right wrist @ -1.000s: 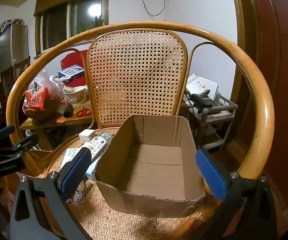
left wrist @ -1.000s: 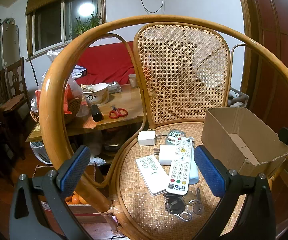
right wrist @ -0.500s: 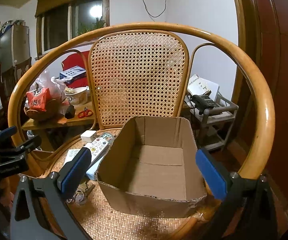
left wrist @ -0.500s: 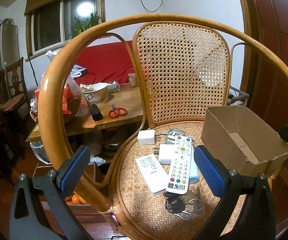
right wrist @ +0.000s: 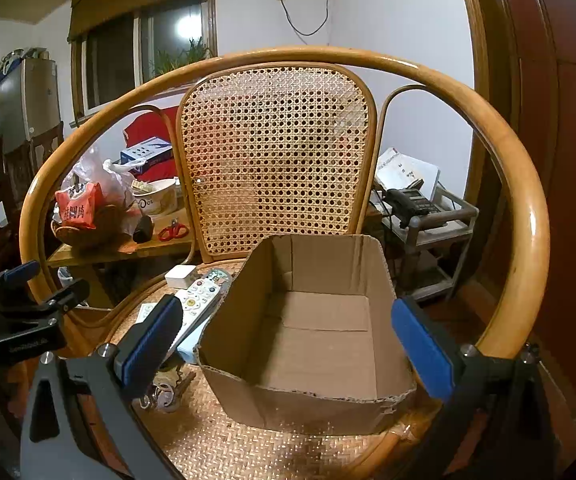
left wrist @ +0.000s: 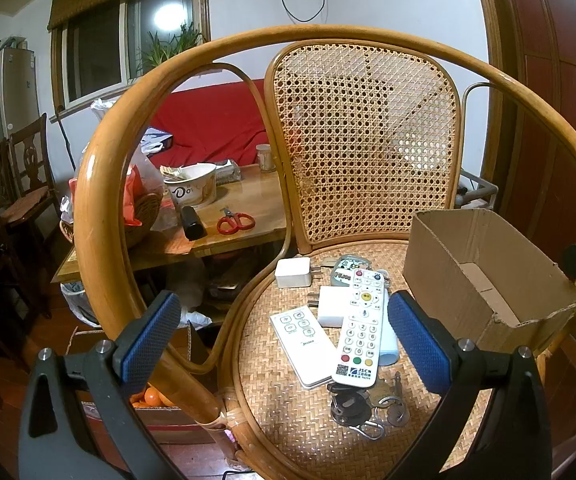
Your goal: Organize rigid objects
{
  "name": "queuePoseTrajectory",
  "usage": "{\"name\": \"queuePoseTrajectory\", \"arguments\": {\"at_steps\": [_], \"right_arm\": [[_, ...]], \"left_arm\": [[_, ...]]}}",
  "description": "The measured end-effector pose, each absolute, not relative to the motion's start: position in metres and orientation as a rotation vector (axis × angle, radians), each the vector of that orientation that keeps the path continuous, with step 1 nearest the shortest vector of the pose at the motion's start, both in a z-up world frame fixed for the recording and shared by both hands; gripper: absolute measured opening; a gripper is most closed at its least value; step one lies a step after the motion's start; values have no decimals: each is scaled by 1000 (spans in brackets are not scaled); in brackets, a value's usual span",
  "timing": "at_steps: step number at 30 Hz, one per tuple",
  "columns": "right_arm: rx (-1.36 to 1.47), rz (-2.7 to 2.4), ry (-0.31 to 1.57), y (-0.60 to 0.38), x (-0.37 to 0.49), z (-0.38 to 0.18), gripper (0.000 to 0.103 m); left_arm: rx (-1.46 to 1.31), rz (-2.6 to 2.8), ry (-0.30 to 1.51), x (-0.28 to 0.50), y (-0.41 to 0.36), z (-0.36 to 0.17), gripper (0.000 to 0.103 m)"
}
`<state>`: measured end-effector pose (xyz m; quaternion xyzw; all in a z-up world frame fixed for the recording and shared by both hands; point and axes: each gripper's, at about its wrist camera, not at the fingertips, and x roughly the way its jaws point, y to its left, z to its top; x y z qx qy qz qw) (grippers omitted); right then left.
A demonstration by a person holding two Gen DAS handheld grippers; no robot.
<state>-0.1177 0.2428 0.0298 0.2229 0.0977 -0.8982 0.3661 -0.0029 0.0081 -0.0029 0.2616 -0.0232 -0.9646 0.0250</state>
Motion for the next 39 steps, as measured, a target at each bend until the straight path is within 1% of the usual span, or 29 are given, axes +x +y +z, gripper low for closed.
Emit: {"name": "queuePoseTrajectory", "arguments": {"at_steps": [12,17,21,25,30,34,39], "right_arm": [[580,-2298,285,239,-122,35,103],[647,-2293,350,232,-137,38,103],[745,-2272,411,222,-157,34,103],[887,-2225,357,218,-184,32,103],[984,-2229,297,217,-205,29,103],[1032,-2241,292,216,-216,24,103],[1085,-2249,336,212,-226,15,103]], "left_arm": [[831,-2972,-80,-10,12,-2,102],[879,-2963,-66,-18,13,-5,102],[950,-2948,-107,-26,18,-12,102],[1010,-2957,-134,-32,23,-18,102],[1030,-2928,-174,-33,26,-24,102],[1030,-2909,-183,-33,25,-25,102],[1090,-2881,-179,-37,23,-32,102]]}}
